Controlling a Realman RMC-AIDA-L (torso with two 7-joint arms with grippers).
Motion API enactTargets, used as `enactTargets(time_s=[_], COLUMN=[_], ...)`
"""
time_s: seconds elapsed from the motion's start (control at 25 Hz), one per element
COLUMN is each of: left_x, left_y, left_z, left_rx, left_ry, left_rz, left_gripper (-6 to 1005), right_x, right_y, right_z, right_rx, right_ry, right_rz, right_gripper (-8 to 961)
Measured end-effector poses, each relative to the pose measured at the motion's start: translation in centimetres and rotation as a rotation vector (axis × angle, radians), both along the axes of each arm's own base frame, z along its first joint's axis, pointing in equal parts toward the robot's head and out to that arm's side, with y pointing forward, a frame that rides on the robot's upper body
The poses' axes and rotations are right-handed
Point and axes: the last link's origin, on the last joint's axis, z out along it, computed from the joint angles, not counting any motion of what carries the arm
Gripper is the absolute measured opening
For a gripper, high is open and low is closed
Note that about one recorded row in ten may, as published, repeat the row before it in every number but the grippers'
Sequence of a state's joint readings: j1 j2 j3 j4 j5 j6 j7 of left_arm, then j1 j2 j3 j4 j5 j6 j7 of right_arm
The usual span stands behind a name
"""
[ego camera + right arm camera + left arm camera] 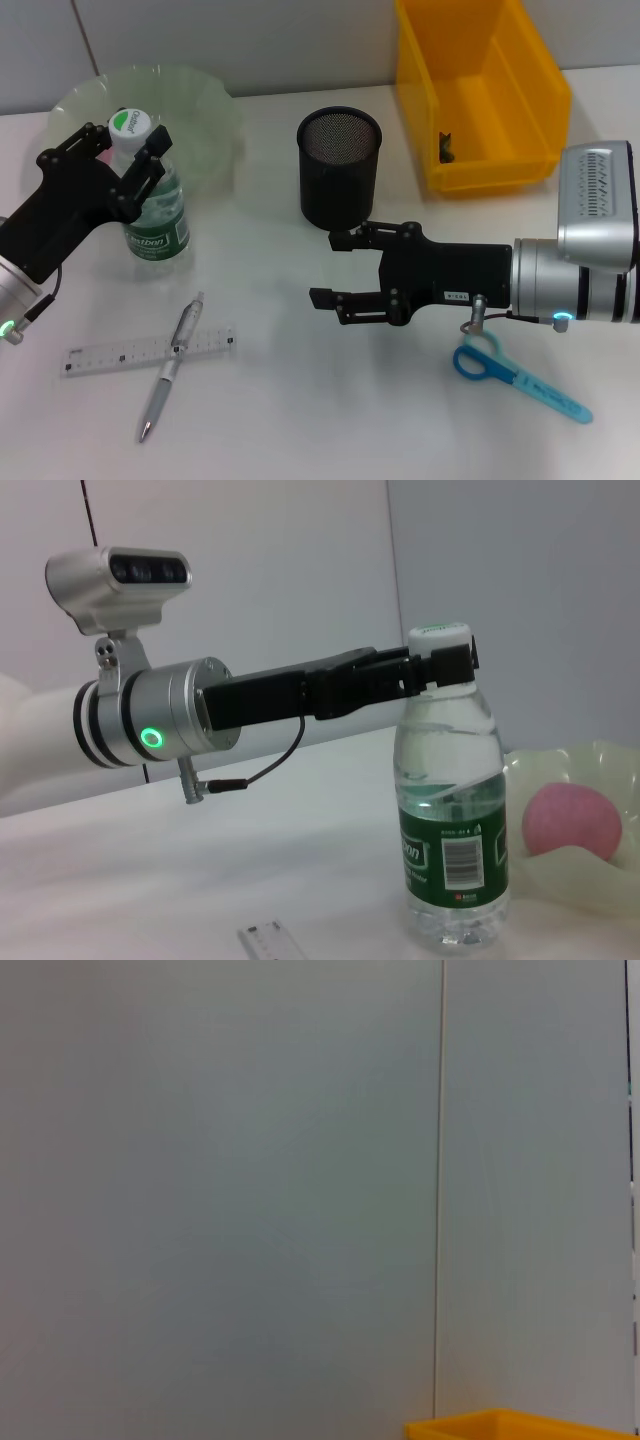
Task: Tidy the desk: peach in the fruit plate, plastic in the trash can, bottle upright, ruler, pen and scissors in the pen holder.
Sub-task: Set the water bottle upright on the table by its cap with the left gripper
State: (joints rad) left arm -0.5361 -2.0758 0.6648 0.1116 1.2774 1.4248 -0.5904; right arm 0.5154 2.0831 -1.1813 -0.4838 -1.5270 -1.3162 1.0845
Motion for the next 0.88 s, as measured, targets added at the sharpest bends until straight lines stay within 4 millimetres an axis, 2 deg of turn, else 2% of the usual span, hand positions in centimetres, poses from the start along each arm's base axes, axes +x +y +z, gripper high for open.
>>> enactTargets(time_s=[0.88], left_x=[-0.44], left_y=[0.23], left_z=[-0.38], left_rx=[0.013], left_ry=[0.008], left_rz=[0.047], left_gripper=[502], right_x=[-0.11], right_y=[0.20], right_z=[0.09], right_rx=[0.003], right_ry=[0.006], right_rz=[-0.006], right_gripper=[784])
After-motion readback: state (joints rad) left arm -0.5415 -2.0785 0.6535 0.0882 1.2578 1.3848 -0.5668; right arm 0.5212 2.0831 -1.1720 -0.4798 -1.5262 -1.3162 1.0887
